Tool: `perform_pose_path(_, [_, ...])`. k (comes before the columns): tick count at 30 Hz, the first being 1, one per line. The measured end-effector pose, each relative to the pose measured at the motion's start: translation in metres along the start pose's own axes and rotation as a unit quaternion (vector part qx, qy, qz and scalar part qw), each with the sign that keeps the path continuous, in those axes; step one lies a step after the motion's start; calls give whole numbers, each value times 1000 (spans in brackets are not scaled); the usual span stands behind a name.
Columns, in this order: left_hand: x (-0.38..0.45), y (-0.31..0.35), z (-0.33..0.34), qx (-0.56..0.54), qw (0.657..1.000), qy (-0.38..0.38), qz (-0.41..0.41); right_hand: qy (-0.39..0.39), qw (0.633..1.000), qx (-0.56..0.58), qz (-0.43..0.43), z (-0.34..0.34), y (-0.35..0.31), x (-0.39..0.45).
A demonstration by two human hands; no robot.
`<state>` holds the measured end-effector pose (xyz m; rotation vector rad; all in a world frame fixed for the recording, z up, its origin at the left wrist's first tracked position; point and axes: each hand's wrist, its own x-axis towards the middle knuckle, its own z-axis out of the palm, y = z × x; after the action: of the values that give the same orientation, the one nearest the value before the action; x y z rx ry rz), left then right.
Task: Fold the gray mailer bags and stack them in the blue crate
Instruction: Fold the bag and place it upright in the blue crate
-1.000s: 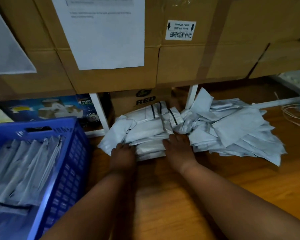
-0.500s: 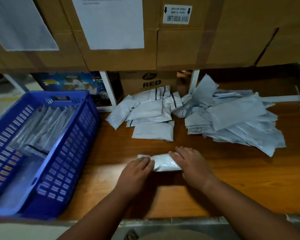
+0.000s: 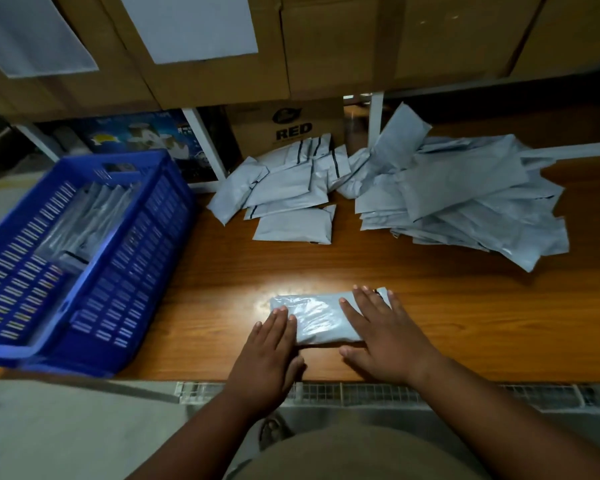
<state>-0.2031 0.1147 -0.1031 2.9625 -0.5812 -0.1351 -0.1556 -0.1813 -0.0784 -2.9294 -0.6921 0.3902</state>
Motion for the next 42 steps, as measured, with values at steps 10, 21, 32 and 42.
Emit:
perform_pose_path(10, [50,-32,-26,-77,989,95,-78,84,995,42,15,-20,-68,53])
perform_pose_path(21, [51,-27,10,-21,1000,10,15,47,999,8,12,7,-96,83])
perform_pose_path(32, [55,-30,-1,-11,998,-52,35,31,999,-8,33,14,-96,88])
perform_pose_path(42, [57,-28,-3,-14,998,-56,39,13,999,-11,28,19,-94,93])
